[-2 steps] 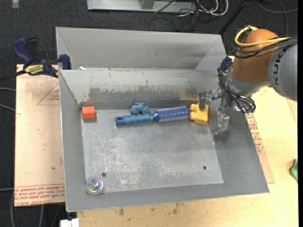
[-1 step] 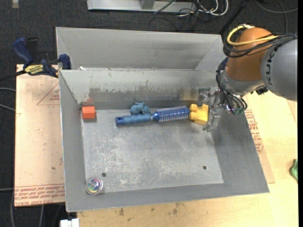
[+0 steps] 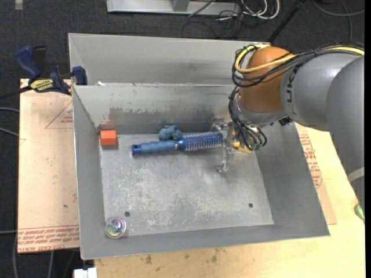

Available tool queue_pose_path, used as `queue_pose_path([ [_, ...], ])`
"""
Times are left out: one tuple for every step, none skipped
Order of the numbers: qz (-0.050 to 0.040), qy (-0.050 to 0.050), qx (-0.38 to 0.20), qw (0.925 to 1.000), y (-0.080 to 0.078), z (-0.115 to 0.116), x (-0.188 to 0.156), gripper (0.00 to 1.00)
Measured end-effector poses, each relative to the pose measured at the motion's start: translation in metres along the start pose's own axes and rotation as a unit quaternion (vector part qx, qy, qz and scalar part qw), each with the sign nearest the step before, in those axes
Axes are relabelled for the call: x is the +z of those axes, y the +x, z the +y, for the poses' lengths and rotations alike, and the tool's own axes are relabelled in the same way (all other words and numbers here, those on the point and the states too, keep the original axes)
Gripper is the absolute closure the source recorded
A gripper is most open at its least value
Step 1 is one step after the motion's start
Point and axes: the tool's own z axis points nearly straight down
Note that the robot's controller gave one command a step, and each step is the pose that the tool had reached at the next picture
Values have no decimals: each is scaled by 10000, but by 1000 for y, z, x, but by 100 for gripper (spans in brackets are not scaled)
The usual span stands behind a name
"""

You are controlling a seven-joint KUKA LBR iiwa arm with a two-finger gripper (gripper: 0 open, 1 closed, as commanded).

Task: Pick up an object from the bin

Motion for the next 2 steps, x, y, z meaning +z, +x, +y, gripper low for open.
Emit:
queue_pose_path([
  [-14,14,-674,9977,3,56,-2,0],
  [-7,20,-661,9978,4,54,-1,100],
])
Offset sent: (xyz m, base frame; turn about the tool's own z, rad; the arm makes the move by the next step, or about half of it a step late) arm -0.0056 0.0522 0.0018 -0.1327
